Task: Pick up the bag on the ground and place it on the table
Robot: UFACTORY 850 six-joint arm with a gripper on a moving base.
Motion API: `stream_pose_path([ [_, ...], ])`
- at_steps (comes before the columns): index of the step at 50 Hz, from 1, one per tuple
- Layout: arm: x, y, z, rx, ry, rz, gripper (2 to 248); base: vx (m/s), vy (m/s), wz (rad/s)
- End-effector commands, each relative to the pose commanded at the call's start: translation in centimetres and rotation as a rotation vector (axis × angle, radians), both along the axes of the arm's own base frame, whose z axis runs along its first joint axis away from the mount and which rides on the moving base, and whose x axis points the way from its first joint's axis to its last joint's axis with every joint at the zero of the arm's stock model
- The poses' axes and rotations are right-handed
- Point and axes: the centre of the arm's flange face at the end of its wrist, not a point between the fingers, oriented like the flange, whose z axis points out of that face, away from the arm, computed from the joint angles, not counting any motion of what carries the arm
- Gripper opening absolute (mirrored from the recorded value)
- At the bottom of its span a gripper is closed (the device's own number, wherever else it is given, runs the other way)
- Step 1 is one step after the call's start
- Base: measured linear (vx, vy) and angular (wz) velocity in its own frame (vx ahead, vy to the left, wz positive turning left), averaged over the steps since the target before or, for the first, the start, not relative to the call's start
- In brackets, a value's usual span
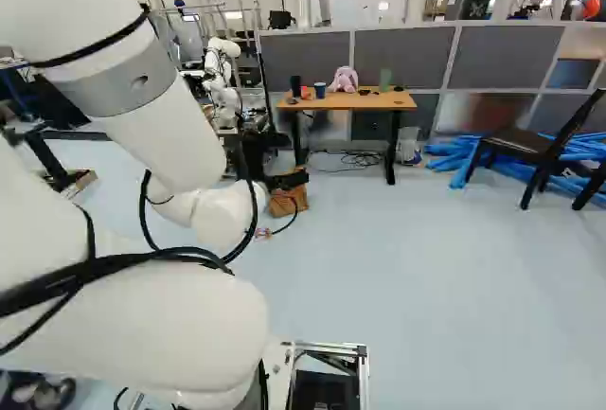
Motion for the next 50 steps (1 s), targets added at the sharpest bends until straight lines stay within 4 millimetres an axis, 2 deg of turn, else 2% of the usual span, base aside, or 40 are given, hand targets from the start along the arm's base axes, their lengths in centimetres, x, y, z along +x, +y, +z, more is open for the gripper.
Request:
stream_pose_path([
  [18,0.00,0.00,0.00,0.000,0.000,0.000,247,0.010,0.016,0.014],
  [50,0.00,0.00,0.00,0.000,0.000,0.000,247,0.109,0.006,-0.004],
])
